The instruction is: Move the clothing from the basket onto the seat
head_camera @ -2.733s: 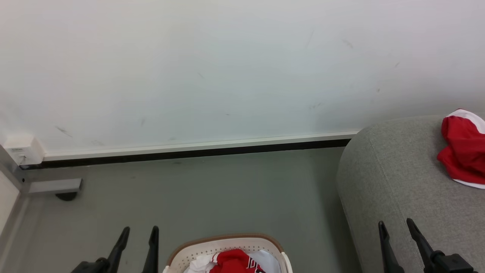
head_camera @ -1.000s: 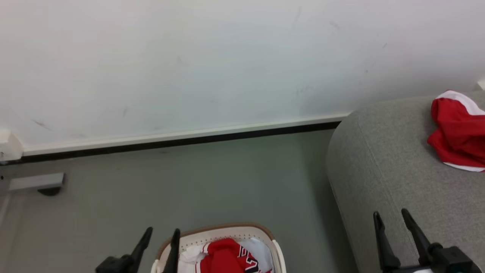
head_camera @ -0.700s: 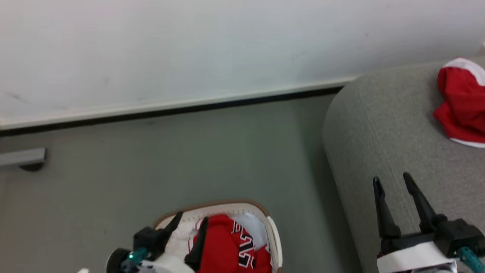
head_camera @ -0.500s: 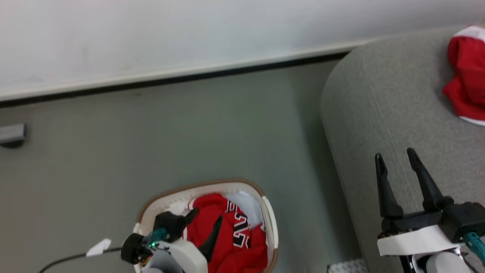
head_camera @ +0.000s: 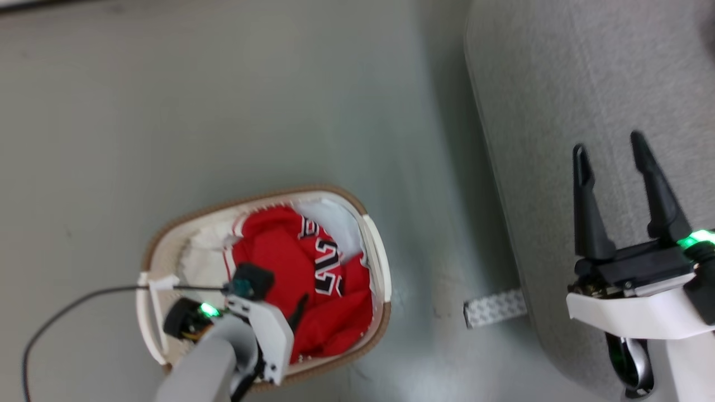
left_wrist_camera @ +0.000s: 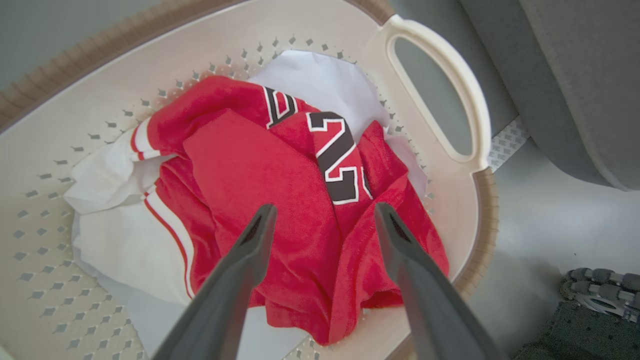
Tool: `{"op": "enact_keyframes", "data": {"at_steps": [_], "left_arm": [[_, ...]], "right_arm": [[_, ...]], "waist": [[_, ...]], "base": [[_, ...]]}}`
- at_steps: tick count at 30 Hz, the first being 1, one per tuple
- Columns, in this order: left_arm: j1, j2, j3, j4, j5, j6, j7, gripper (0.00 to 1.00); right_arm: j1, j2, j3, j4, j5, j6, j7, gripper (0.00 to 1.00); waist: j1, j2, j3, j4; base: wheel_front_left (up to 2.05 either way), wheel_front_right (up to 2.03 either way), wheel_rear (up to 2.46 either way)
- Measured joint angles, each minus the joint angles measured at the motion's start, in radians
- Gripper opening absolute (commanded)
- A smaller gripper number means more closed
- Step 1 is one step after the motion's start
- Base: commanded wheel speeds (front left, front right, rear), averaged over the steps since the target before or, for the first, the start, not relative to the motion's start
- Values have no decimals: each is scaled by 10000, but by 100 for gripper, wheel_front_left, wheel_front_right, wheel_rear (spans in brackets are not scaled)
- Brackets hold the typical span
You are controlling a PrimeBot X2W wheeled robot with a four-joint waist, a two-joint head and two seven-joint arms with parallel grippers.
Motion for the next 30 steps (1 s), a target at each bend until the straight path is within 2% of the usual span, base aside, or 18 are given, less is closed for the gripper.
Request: {"op": "enact_keyframes", "data": {"at_steps": [13, 24, 26, 28, 30], "left_arm": [[-2473, 387, 44, 1592, -38, 44, -581, 100], [-3479, 614, -284, 2508, 46, 27, -1014, 100], [-3531, 600, -389, 2600, 48, 27, -1158, 27], [-3568, 541, -445, 2750, 38, 27, -1189, 0], [-3565, 489, -539, 2853, 10, 27, -1275, 0]], "right_arm": [[-302, -2, 33, -2171, 17, -2, -2, 100], [-173, 0, 360, -2740, 159, 0, 0, 100], [-135, 0, 378, -2715, 159, -2, 0, 100], [-136, 0, 382, -2663, 171, -2, 0, 100], [-138, 0, 370, -2585, 192, -2, 0, 100]], "waist": [[-1, 0, 2704, -448], [-3, 0, 3956, -761], [-3, 0, 3970, -794], [-2, 0, 3908, -799], [-2, 0, 3788, -798]], "base": [[0, 0, 0], [0, 0, 0], [0, 0, 0], [0, 0, 0], [0, 0, 0]]}}
